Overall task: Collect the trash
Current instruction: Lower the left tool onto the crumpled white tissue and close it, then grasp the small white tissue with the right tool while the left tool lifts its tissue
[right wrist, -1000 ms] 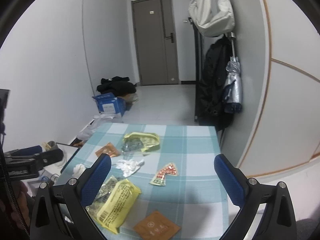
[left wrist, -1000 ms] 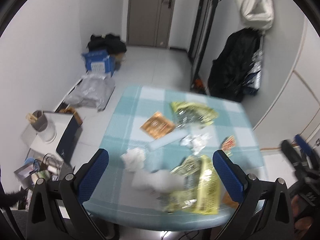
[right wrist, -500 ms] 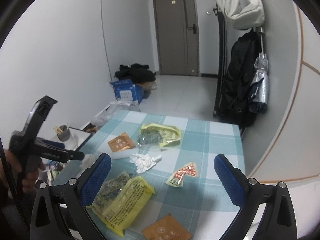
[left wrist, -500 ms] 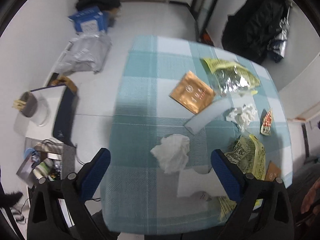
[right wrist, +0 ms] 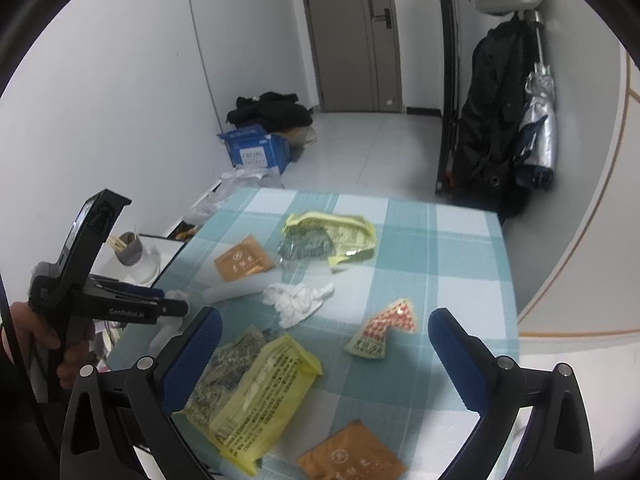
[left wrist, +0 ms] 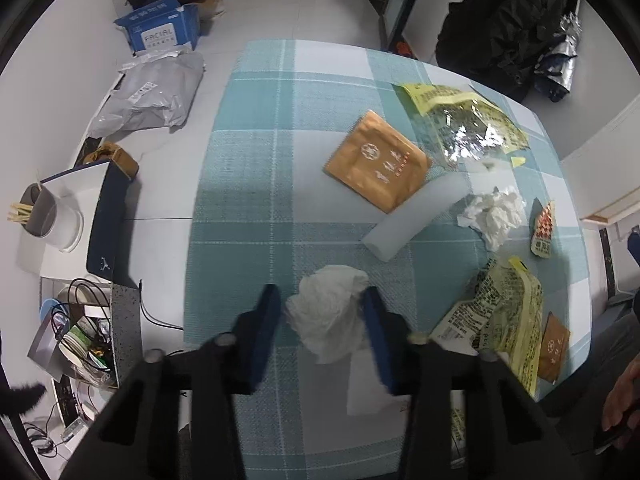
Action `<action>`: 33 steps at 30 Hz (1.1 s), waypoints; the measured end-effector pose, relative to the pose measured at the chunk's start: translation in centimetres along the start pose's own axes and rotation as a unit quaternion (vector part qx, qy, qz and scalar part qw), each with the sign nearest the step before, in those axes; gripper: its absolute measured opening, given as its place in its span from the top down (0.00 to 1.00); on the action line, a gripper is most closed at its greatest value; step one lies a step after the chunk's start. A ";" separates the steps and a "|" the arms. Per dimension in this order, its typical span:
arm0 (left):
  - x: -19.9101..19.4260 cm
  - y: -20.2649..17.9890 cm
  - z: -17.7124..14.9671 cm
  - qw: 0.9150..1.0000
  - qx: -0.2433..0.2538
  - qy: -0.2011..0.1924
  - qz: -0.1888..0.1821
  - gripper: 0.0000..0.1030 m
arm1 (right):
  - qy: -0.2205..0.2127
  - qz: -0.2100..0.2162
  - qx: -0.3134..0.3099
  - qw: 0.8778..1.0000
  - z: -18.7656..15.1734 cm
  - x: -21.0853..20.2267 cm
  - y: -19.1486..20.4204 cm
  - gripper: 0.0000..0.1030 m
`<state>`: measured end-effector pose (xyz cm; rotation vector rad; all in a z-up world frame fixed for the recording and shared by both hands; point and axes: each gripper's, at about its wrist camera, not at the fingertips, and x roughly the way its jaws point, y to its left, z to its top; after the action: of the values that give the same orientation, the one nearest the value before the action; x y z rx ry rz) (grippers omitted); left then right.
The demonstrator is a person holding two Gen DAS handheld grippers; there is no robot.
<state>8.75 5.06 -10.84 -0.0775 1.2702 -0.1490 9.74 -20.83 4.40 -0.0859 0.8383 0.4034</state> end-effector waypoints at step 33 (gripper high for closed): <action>-4.0 3.0 0.6 0.990 -0.060 -0.106 -0.066 0.90 | 0.043 0.014 0.024 0.999 0.8 1.8 0.2 0.10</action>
<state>8.35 8.64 -7.29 -0.2737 1.0605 -0.1730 11.28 -19.91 3.65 -0.0467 0.9346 0.4077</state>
